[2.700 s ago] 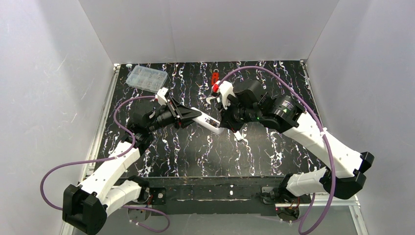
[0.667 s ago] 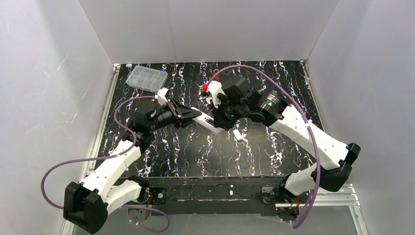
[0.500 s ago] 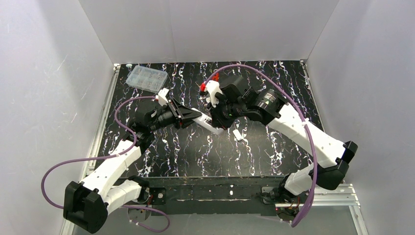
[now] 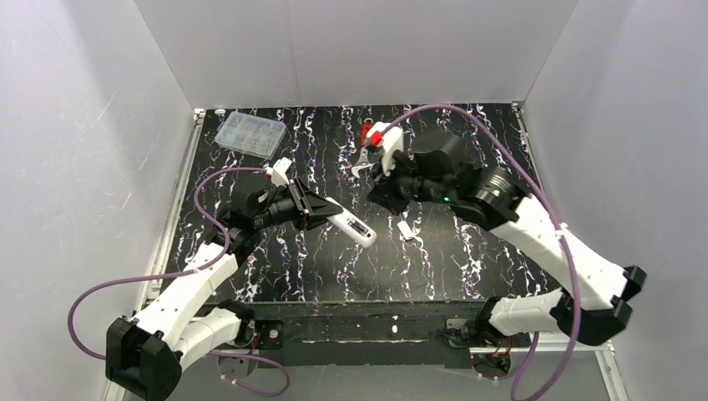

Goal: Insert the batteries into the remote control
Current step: Load the battery into the remote control, then pick up the battery cover at the center of the board.

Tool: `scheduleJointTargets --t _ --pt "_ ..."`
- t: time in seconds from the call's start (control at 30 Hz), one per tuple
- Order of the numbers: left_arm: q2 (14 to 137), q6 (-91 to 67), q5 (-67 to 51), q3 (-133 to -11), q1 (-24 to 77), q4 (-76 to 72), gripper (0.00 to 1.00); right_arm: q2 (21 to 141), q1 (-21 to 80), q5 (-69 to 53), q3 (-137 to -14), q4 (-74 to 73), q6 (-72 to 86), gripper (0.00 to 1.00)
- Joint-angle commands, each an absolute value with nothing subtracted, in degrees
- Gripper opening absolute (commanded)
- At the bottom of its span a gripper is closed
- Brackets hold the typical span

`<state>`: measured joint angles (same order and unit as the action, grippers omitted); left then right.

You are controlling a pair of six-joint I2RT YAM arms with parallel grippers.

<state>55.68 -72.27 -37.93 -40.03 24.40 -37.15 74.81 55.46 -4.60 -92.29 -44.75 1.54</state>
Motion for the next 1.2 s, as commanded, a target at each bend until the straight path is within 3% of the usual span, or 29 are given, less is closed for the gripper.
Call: scheduleJointTargets --t 0.0,0.1,0.27,0.33,0.57,1.17 --pt "52.66 -65.30 -41.02 -43.36 24.61 -30.42 0.00 70.14 51.42 1.53 -88.51 -37.18 4.79 0.12" --pt "52.32 -63.84 -41.58 -43.95 24.61 -27.90 0.00 69.68 43.72 0.70 -83.56 -38.09 9.39 0.22" --pt "53.10 -64.04 -43.82 -44.51 24.61 -29.23 0.00 72.85 37.47 -1.94 -75.92 -40.07 11.86 0.55" --pt "53.96 -64.85 -45.80 -45.15 24.61 -31.74 0.00 75.17 37.35 -2.01 -73.97 -40.20 12.16 0.62" --pt "54.78 -65.44 -49.22 -47.17 24.61 -33.96 0.00 82.98 36.47 -1.73 -66.95 -35.82 13.63 0.69" --pt "54.86 -64.60 -49.02 -48.40 24.61 -31.75 0.00 95.36 34.14 2.72 -65.01 -35.58 16.18 0.73"
